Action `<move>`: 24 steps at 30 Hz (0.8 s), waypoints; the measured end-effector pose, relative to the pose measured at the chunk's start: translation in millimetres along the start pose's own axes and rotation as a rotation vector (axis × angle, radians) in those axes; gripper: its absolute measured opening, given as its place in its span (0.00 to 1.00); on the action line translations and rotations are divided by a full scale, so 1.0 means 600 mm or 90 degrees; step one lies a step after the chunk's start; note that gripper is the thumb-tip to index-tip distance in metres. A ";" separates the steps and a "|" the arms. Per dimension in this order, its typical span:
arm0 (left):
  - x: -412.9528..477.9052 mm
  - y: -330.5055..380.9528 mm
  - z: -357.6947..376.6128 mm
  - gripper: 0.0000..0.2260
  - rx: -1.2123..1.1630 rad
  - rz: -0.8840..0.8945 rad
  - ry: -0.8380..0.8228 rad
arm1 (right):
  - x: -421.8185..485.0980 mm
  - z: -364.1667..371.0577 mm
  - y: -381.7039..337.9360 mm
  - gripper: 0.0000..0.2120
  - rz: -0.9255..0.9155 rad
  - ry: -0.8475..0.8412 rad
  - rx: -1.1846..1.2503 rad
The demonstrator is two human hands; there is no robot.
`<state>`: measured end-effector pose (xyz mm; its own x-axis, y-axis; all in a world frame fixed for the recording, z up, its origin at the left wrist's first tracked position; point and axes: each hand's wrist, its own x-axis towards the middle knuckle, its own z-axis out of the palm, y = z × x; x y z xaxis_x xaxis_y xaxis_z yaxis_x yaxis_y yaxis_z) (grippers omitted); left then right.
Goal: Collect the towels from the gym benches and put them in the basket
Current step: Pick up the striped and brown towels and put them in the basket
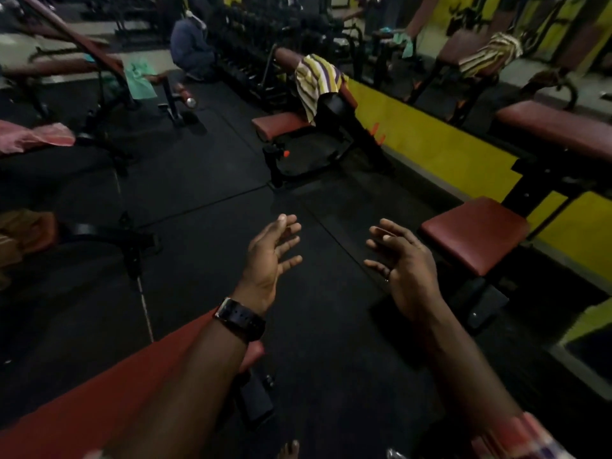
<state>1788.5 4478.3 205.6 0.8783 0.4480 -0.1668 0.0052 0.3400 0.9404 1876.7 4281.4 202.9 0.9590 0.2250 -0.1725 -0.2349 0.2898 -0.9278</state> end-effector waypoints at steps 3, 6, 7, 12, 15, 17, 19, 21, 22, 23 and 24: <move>0.118 0.011 0.021 0.14 0.006 -0.022 -0.020 | 0.101 0.009 -0.006 0.13 0.004 0.044 -0.003; 0.241 0.007 0.043 0.14 0.023 -0.035 -0.046 | 0.216 0.007 -0.006 0.13 0.015 0.079 0.016; 0.281 0.006 0.050 0.14 0.023 -0.043 -0.047 | 0.254 0.006 -0.005 0.13 0.017 0.087 0.022; 0.507 0.015 0.099 0.13 0.040 -0.047 -0.046 | 0.483 0.028 -0.016 0.13 0.015 0.098 0.051; 0.631 0.041 0.130 0.13 0.059 -0.047 -0.035 | 0.616 0.063 -0.033 0.13 0.034 0.095 0.060; 0.717 0.059 0.146 0.13 0.062 -0.048 -0.024 | 0.709 0.084 -0.047 0.13 0.048 0.080 0.061; 0.803 0.074 0.156 0.13 0.054 -0.038 -0.010 | 0.804 0.103 -0.064 0.13 0.048 0.065 0.052; 0.880 0.086 0.159 0.14 0.041 -0.037 0.015 | 0.893 0.129 -0.080 0.13 0.058 0.062 0.041; 0.911 0.090 0.158 0.14 0.036 -0.036 0.025 | 0.927 0.140 -0.085 0.13 0.060 0.057 0.037; 0.944 0.093 0.156 0.15 0.030 -0.035 0.037 | 0.966 0.153 -0.087 0.13 0.062 0.045 0.030; 0.986 0.098 0.153 0.15 0.021 -0.036 0.048 | 1.012 0.168 -0.089 0.13 0.066 0.032 0.022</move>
<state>2352.3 4687.4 189.4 0.8374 0.4908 -0.2406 0.0704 0.3397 0.9379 2455.7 4496.5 181.2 0.9357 0.2085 -0.2848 -0.3383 0.2998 -0.8920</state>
